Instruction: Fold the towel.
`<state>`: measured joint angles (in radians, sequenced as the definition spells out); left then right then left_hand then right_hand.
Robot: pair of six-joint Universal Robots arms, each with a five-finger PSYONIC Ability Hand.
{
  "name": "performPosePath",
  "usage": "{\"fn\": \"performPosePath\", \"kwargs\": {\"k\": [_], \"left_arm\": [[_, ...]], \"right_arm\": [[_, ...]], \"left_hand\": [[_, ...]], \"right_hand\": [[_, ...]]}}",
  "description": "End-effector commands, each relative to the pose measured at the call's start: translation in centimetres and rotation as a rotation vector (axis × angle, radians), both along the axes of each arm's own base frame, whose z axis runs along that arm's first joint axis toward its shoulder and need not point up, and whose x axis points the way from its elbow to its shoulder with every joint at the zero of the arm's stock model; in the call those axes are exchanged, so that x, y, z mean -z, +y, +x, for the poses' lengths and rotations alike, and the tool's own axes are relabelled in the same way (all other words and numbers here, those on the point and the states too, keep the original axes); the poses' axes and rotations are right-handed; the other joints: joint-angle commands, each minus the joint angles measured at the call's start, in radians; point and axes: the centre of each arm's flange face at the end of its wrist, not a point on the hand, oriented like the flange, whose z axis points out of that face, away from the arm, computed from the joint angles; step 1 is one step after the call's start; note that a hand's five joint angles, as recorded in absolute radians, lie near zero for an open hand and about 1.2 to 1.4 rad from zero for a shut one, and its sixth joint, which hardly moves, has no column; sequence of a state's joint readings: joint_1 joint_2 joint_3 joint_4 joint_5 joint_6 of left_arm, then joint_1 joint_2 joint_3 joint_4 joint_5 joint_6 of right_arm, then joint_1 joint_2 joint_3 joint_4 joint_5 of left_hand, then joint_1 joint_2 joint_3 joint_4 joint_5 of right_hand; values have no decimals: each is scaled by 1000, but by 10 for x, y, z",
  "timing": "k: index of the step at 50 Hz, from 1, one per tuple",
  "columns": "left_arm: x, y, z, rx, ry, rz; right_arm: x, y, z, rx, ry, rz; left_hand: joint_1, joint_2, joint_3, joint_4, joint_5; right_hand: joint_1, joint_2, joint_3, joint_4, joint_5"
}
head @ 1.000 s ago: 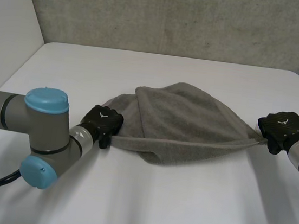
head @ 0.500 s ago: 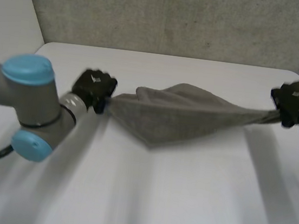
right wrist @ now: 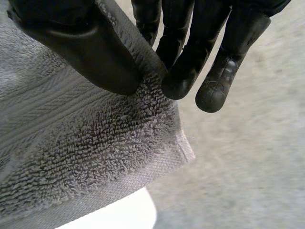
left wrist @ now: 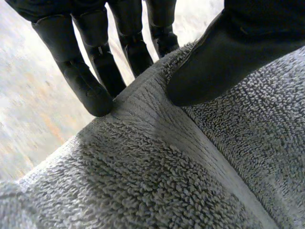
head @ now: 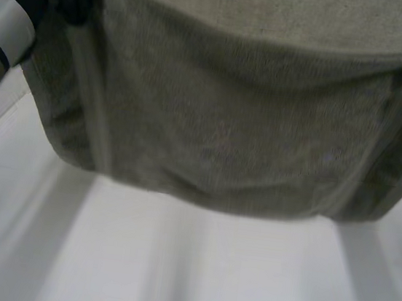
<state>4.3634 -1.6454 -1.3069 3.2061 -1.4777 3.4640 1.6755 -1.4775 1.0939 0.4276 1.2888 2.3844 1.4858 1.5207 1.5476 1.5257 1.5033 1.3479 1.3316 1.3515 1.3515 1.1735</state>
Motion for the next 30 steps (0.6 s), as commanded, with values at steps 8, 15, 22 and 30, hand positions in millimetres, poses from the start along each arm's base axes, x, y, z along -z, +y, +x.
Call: {"fn": "performPosePath", "kwargs": {"k": [8,15,22,30], "left_arm": [[130,-72,-31,3,-263,237],[122,-110,-44,-14,-247,109],[14,-122,-47,-40,34,-342],[-46,-105,-18,14,307,-412]], "right_arm": [[118,-44,54,-110,206,274],[107,-89,77,-32,142,30],[13,-109,83,39,-161,-595],[-28,-71,75,11,-229,-693]], "left_hand": [[-90,-124,-151,-129,-282],[-90,-124,-151,-129,-282],[-90,-124,-151,-129,-282],[-90,-124,-151,-129,-282]], "right_hand": [[48,65,45,45,48],[48,65,45,45,48],[48,65,45,45,48],[48,65,45,45,48]]}}
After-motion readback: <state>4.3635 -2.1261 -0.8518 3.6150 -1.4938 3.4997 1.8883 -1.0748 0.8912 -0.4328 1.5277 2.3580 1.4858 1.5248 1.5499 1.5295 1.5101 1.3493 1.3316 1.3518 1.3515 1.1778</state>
